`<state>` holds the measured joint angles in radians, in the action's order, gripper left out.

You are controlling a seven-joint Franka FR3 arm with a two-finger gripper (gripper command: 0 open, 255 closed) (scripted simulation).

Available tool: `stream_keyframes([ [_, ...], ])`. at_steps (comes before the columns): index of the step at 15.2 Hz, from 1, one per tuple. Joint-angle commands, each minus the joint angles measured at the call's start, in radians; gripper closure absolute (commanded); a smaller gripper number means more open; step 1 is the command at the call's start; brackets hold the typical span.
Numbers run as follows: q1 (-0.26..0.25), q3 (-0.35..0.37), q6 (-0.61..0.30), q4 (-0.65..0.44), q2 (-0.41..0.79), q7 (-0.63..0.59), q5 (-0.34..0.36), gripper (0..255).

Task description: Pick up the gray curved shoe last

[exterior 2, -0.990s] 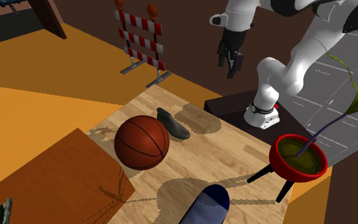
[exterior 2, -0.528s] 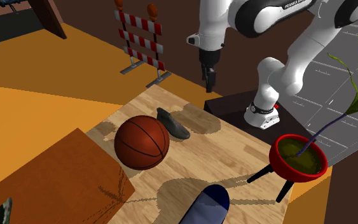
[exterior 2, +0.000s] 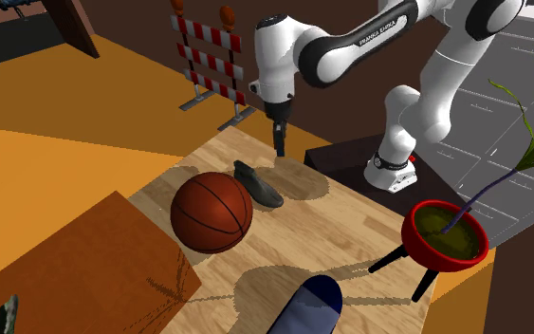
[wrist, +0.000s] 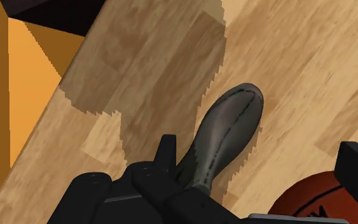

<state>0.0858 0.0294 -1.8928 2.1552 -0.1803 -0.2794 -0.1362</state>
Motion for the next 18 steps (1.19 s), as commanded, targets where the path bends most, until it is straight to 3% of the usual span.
stream_keyframes([
  [1, 0.006, -0.003, -0.026, -0.042, 0.085, -0.024, -0.007, 0],
  [9, 0.036, -0.033, -0.089, -0.200, 0.380, -0.090, -0.043, 0],
  [18, 0.036, -0.031, -0.178, -0.160, 0.430, -0.075, -0.051, 0],
])
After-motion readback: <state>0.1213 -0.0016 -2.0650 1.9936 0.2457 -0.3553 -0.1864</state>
